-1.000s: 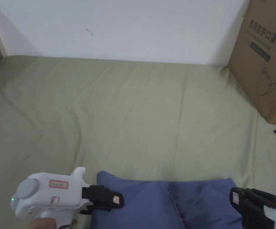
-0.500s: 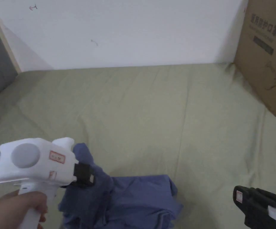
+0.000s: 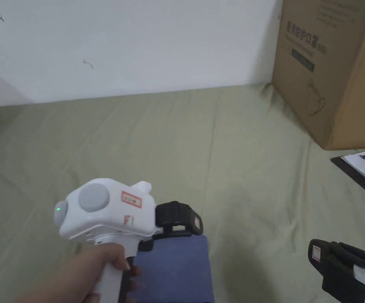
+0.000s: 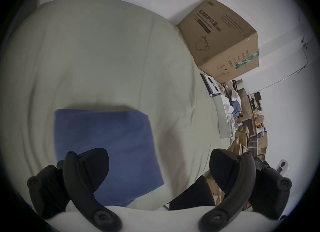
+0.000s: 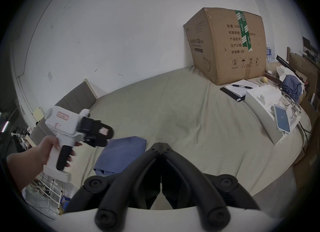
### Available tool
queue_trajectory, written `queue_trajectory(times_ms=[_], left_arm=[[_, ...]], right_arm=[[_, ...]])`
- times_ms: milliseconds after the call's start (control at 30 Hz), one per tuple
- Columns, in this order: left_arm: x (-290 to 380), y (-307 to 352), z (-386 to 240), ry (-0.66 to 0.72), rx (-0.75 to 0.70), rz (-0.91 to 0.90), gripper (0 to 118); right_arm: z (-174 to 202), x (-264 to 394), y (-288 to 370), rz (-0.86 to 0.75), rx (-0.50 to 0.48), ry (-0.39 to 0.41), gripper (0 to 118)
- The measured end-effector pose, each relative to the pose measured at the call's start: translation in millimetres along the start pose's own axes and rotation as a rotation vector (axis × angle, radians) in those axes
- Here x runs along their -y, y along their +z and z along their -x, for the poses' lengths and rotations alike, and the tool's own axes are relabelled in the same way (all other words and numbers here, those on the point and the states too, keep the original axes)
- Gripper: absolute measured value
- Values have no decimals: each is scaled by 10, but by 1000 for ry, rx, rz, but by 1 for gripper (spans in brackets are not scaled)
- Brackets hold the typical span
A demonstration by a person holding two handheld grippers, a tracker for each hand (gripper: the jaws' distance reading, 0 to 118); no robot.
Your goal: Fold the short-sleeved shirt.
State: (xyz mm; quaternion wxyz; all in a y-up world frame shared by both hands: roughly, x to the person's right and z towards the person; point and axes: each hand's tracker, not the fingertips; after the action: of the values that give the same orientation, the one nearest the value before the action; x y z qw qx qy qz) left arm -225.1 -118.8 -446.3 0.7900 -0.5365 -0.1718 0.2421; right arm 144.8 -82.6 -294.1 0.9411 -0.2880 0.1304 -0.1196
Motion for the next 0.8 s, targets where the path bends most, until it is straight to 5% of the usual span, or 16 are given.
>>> queue_trajectory(times_ms=[133, 167, 200, 233, 533, 667, 800], left_arm=[[84, 97, 110, -63, -68, -44, 93], [114, 16, 92, -73, -85, -36, 67], [132, -73, 94, -77, -98, -31, 28], [146, -182, 96, -75, -98, -22, 7], [352, -1383, 7, -55, -167, 127, 1], [379, -1167, -49, 51, 8, 37, 1], [429, -166, -250, 36, 257, -316, 1]], right_arm=[[-39, 58, -99, 25, -2, -21, 0], [-40, 71, -120, 34, -4, -28, 0], [-40, 81, -135, 42, -6, -33, 0], [-37, 90, -143, 48, -8, -36, 0], [-14, 84, -87, 35, -3, 9, 0], [-21, 49, -72, 30, -24, -28, 0], [12, -80, -37, 16, -76, -70, 0]])
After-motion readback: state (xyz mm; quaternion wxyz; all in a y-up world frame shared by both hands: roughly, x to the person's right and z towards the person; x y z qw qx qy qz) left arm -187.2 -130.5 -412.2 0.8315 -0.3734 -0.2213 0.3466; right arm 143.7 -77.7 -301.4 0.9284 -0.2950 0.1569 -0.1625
